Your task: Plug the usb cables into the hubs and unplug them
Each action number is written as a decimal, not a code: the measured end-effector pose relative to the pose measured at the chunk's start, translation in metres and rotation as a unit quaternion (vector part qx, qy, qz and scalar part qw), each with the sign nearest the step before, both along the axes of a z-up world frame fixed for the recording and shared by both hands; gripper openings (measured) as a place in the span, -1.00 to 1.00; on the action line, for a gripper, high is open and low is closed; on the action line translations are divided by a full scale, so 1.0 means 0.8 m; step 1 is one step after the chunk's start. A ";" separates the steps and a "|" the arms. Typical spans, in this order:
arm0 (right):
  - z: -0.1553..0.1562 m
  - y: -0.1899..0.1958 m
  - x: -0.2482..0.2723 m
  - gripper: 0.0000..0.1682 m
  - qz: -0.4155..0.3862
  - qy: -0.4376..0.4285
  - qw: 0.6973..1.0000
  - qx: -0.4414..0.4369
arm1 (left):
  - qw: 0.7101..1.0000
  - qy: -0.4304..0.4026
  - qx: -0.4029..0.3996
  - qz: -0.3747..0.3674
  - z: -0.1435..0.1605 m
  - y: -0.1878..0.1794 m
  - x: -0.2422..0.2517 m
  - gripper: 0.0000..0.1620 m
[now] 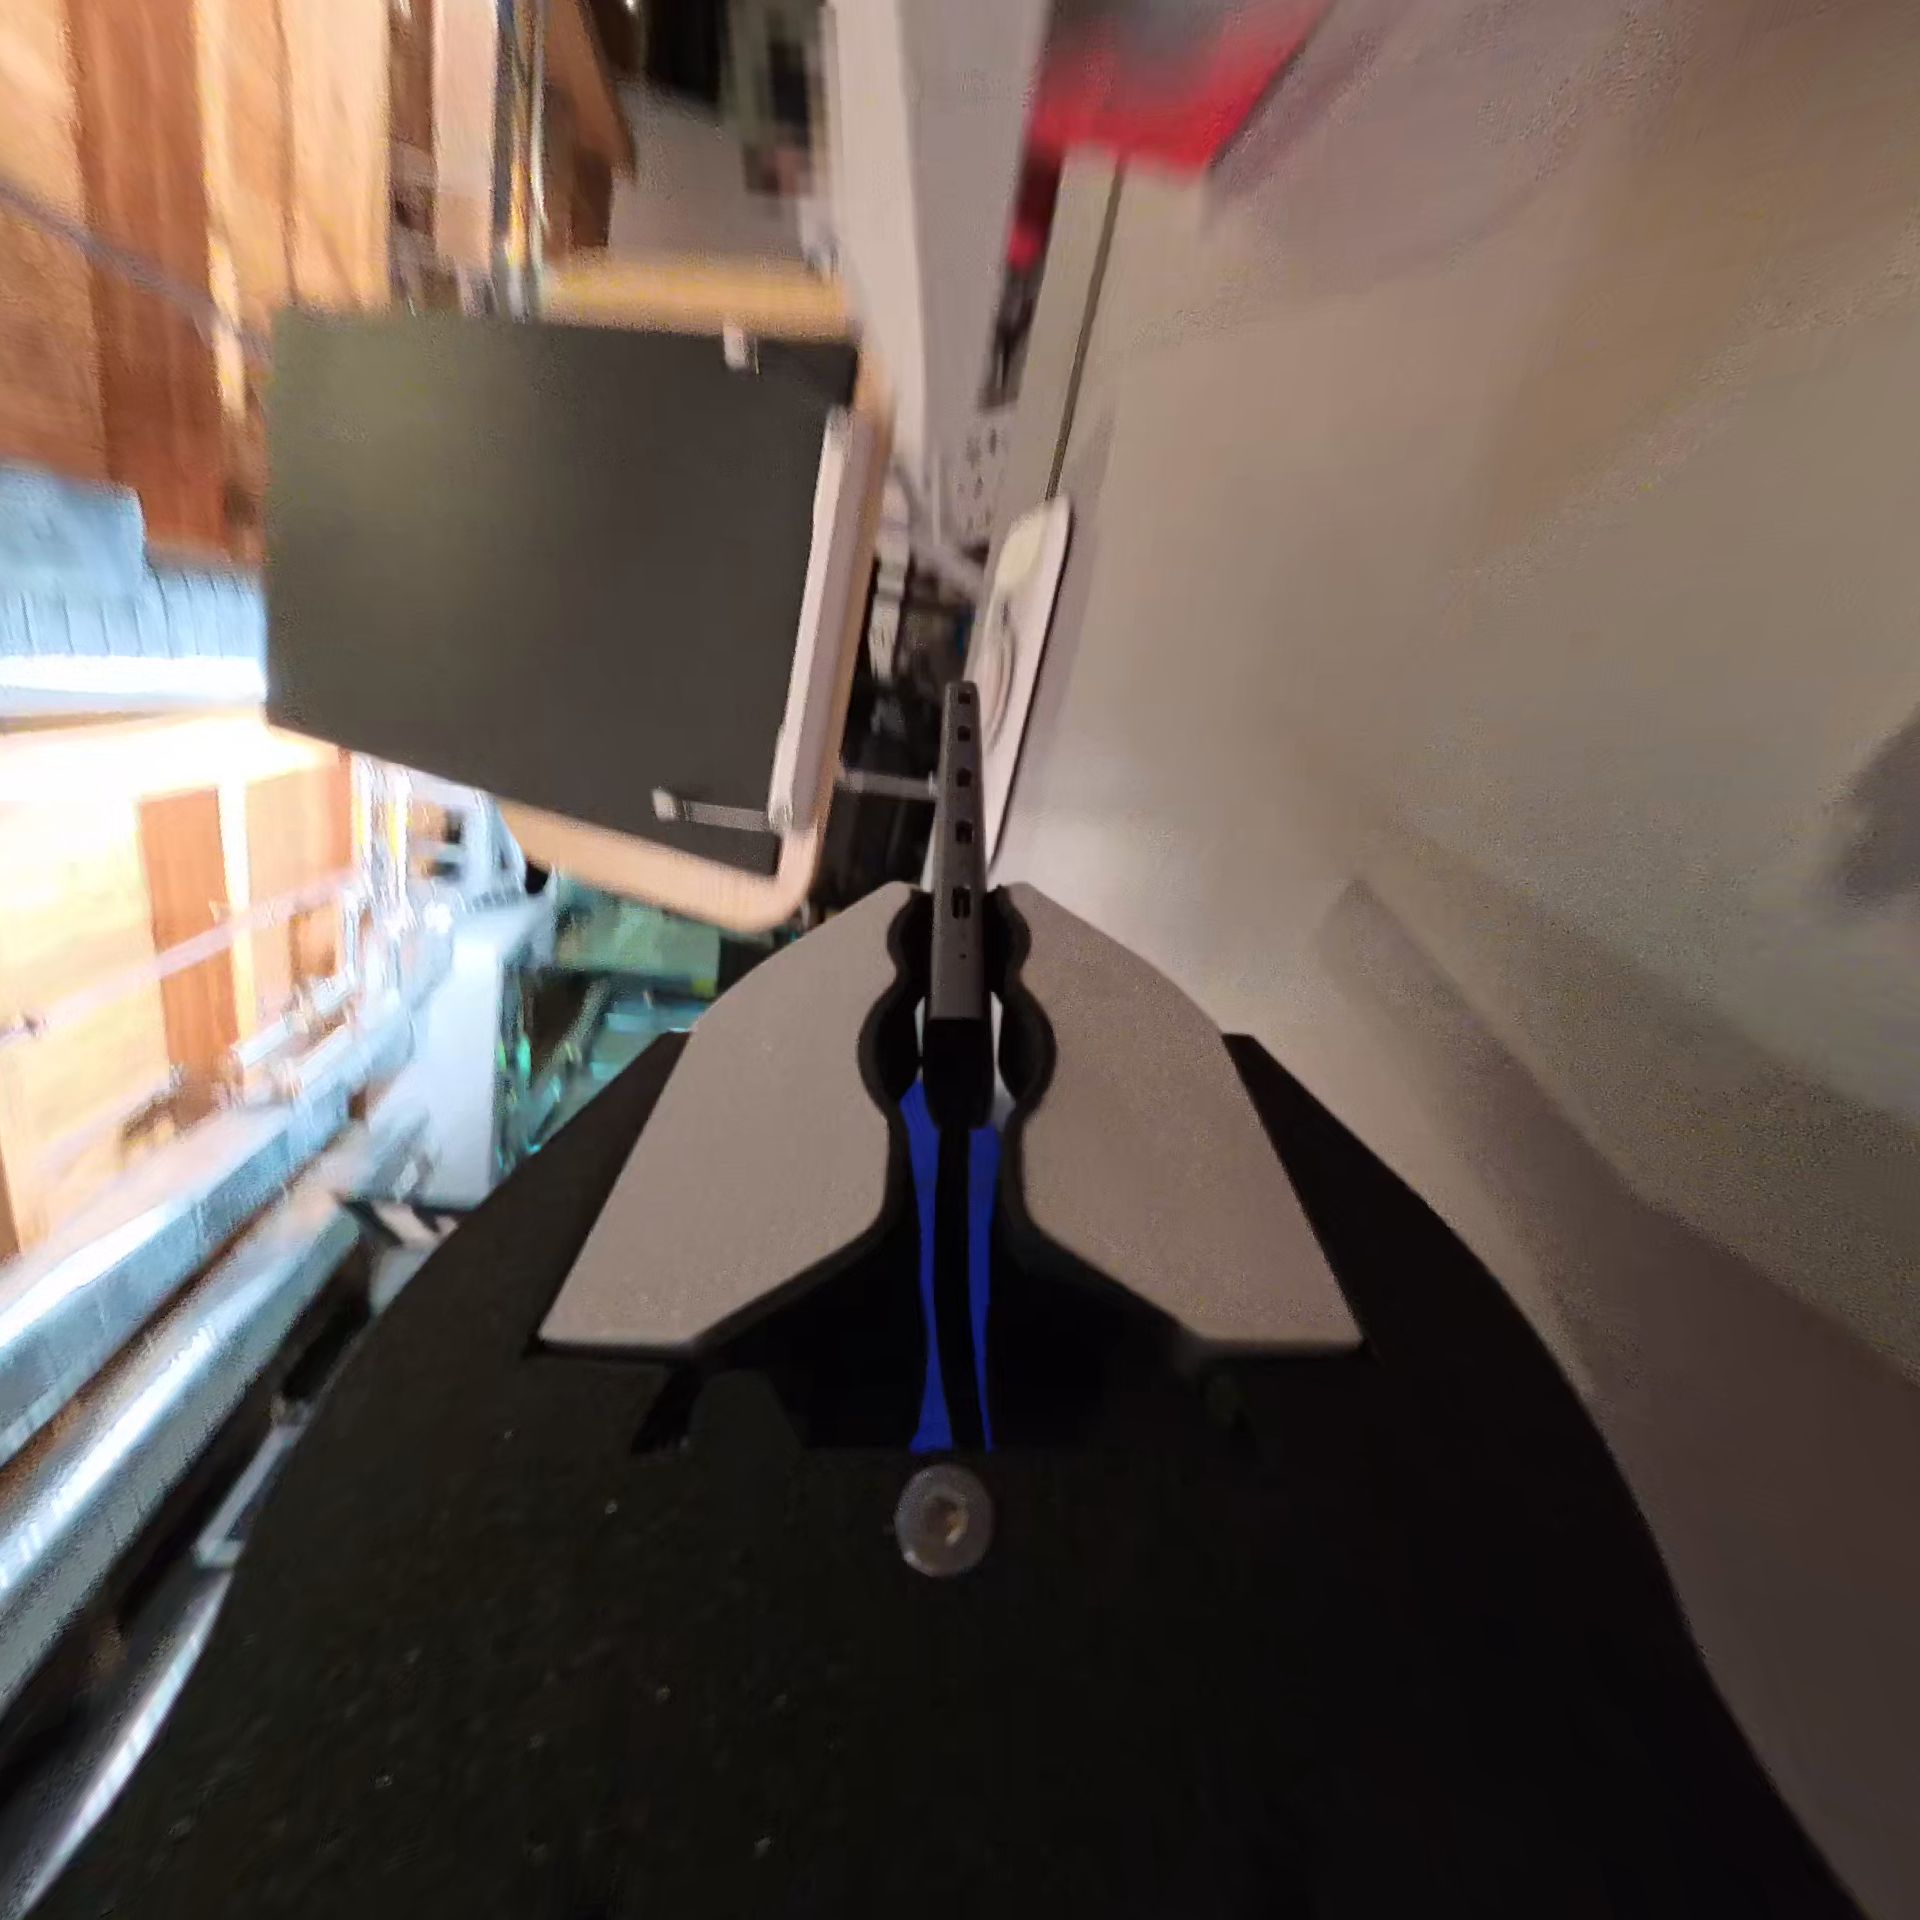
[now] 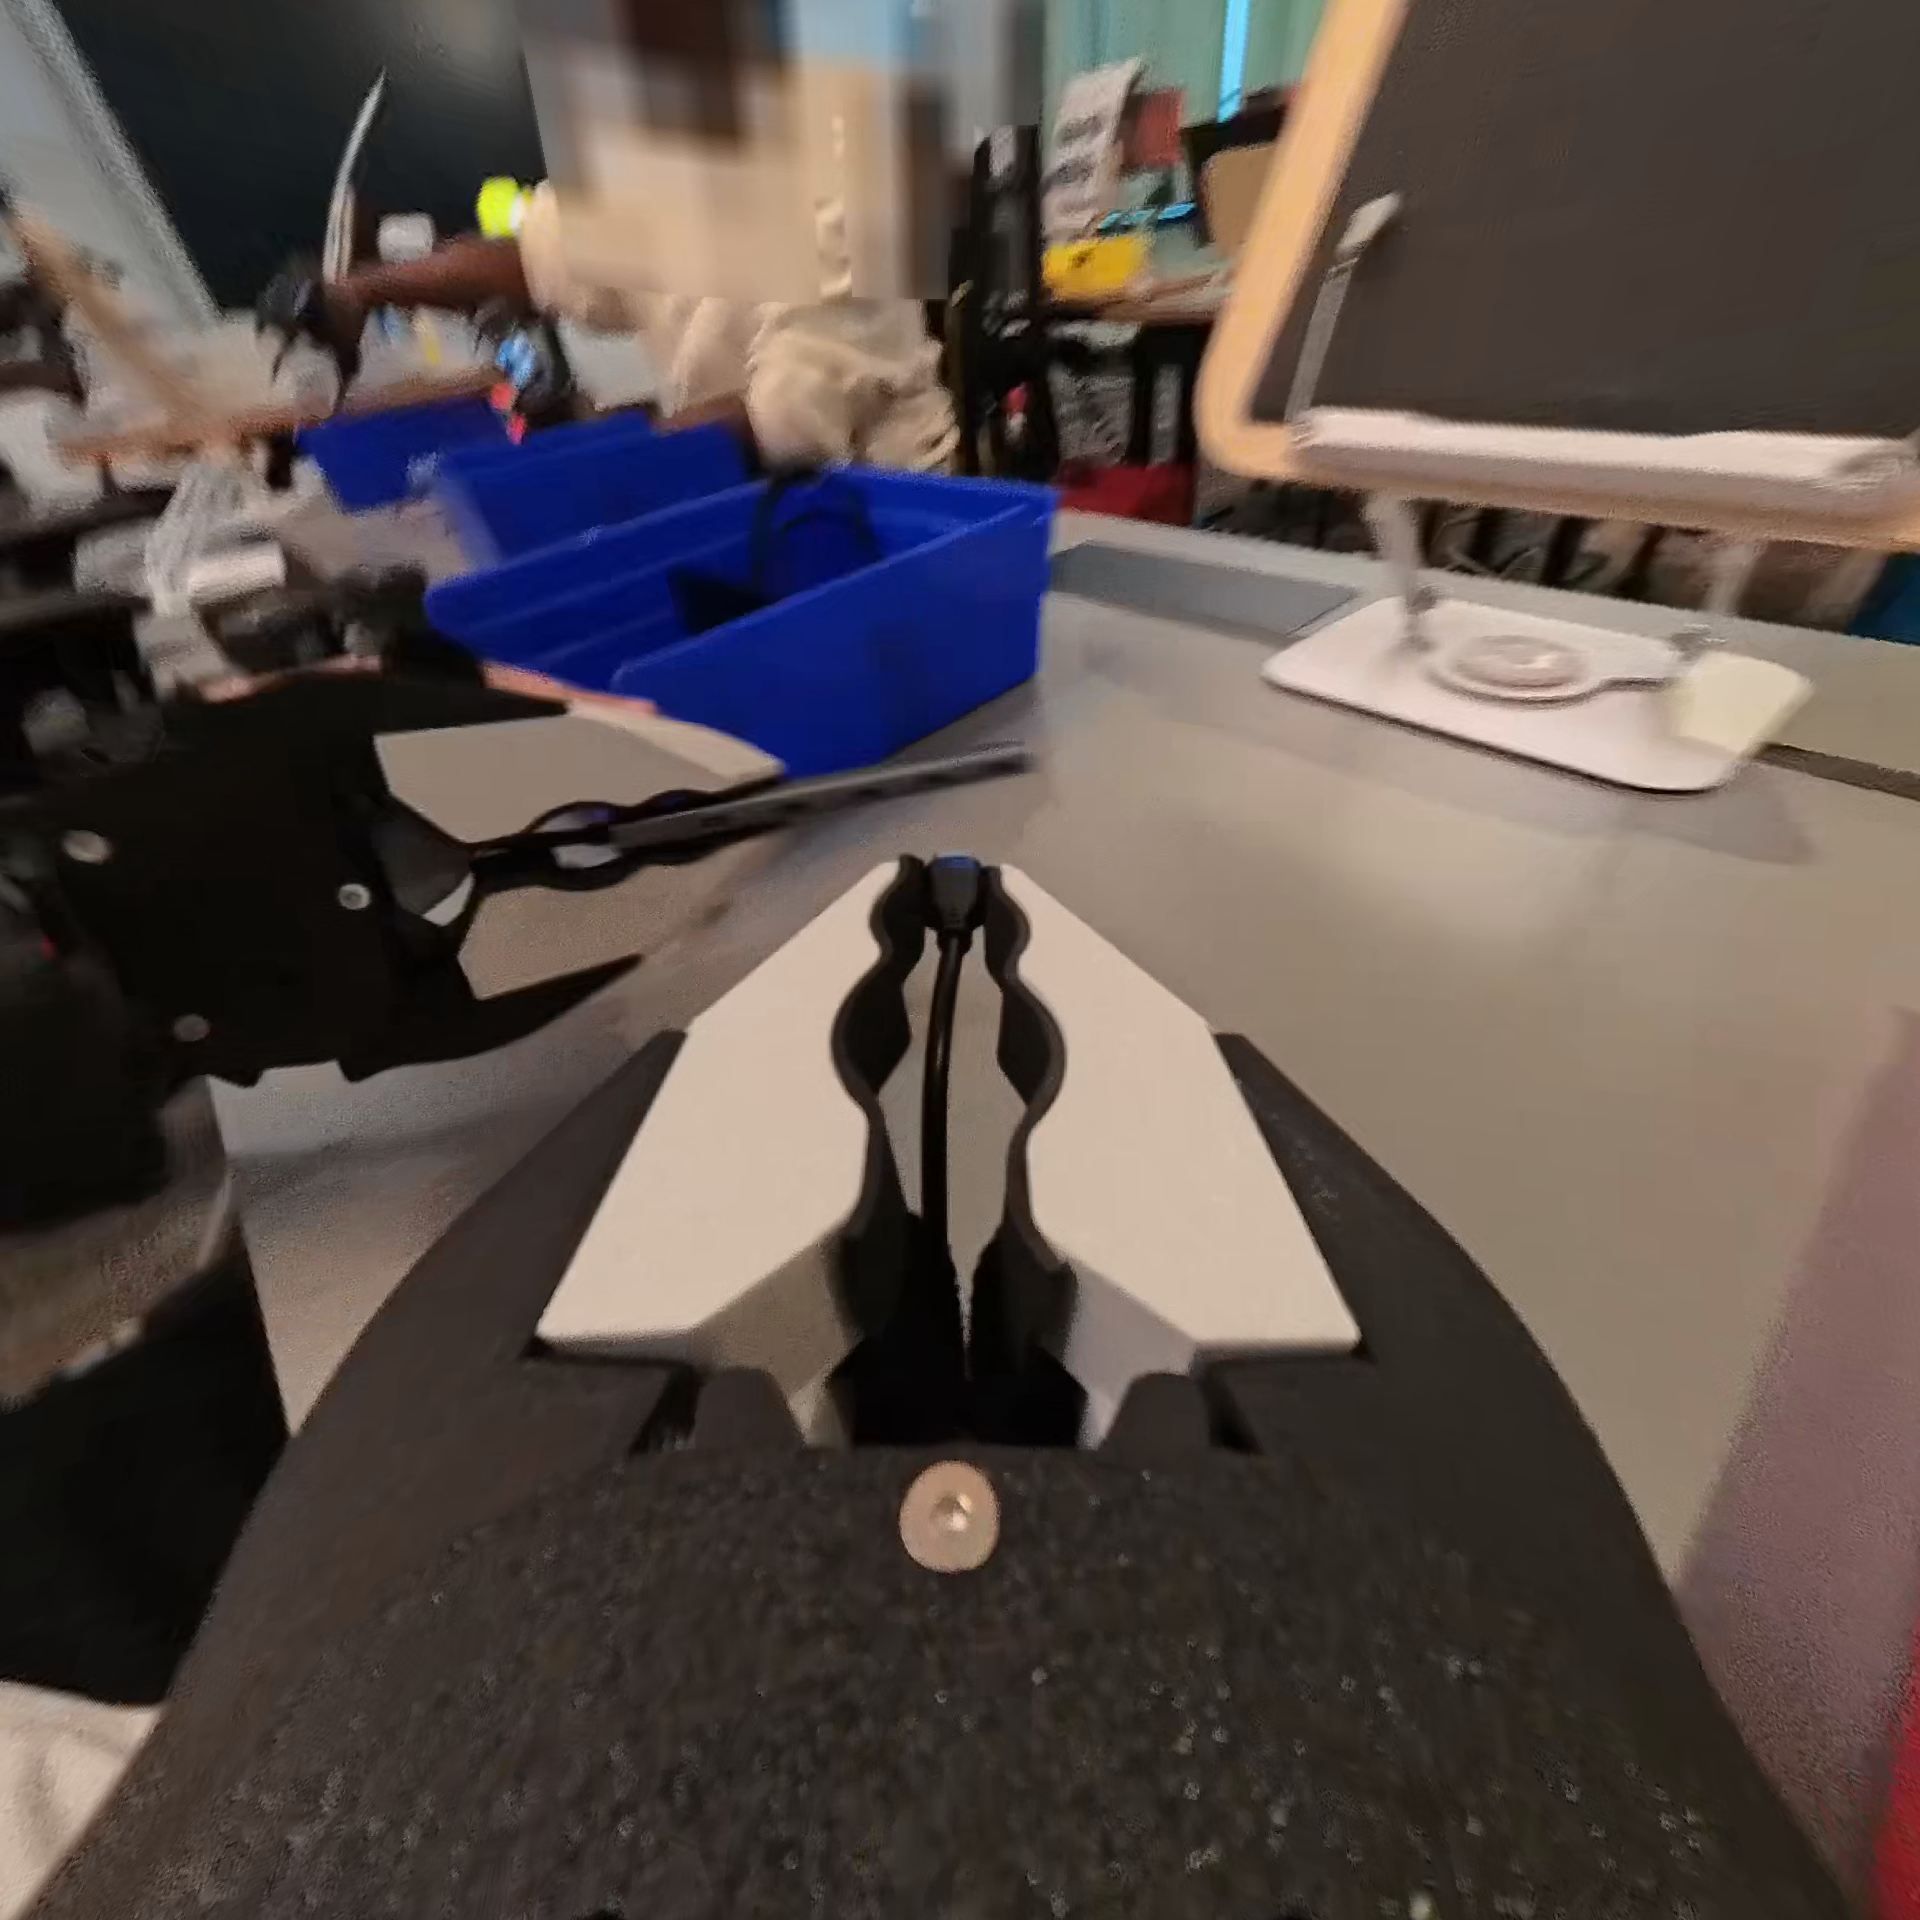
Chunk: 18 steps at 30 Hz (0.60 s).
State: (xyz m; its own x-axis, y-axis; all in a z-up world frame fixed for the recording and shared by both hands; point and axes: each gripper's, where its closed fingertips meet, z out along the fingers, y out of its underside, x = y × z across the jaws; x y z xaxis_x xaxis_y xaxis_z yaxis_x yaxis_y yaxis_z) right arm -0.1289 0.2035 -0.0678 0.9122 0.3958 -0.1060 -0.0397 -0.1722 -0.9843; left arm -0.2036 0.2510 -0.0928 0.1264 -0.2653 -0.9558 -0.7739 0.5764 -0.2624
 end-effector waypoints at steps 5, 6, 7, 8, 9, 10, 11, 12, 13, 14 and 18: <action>0.036 -0.018 0.067 -0.89 0.027 0.087 0.996 0.013 | 0.997 -0.074 -0.031 0.001 0.031 0.009 -0.027 -0.87; 0.044 -0.021 0.074 -0.90 0.028 0.090 0.995 0.024 | 0.995 -0.084 -0.047 -0.010 0.031 0.000 -0.020 -0.87; 0.052 -0.022 0.079 -0.90 0.026 0.089 0.995 0.028 | 0.995 -0.086 -0.056 -0.019 0.027 -0.008 -0.013 -0.87; 0.061 -0.023 0.082 -0.90 0.026 0.082 0.996 0.032 | 0.994 -0.083 -0.060 -0.025 0.023 -0.015 -0.006 -0.88; 0.073 -0.025 0.085 -0.89 0.025 0.066 0.997 0.040 | 0.994 -0.078 -0.063 -0.031 0.018 -0.021 -0.001 -0.88; 0.086 -0.026 0.092 -0.89 0.016 0.038 0.998 0.051 | 0.994 -0.073 -0.071 -0.037 0.012 -0.026 0.003 -0.88; 0.101 -0.025 0.106 -0.89 -0.006 0.004 0.998 0.062 | 0.993 -0.075 -0.080 -0.041 0.009 -0.030 0.007 -0.88; 0.120 -0.025 0.124 -0.89 -0.033 -0.027 0.996 0.077 | 0.992 -0.082 -0.088 -0.046 0.009 -0.034 0.009 -0.88; 0.143 -0.025 0.143 -0.89 -0.058 -0.048 0.993 0.094 | 0.990 -0.088 -0.096 -0.050 0.010 -0.038 0.010 -0.88; 0.167 -0.028 0.161 -0.89 -0.078 -0.061 0.988 0.115 | 0.989 -0.093 -0.101 -0.050 0.012 -0.039 0.010 -0.88; 0.244 -0.042 0.239 -0.90 -0.161 -0.099 0.965 0.180 | 0.987 -0.109 -0.109 -0.047 0.021 -0.036 0.005 -0.88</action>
State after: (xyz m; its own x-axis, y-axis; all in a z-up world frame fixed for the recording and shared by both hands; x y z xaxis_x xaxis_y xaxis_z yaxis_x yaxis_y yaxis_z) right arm 0.0625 0.1702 0.1275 0.9823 0.0662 0.1754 0.1618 0.1729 -0.9716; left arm -0.1993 0.2221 -0.0758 0.2877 -0.4822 -0.8275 -0.6319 0.5536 -0.5424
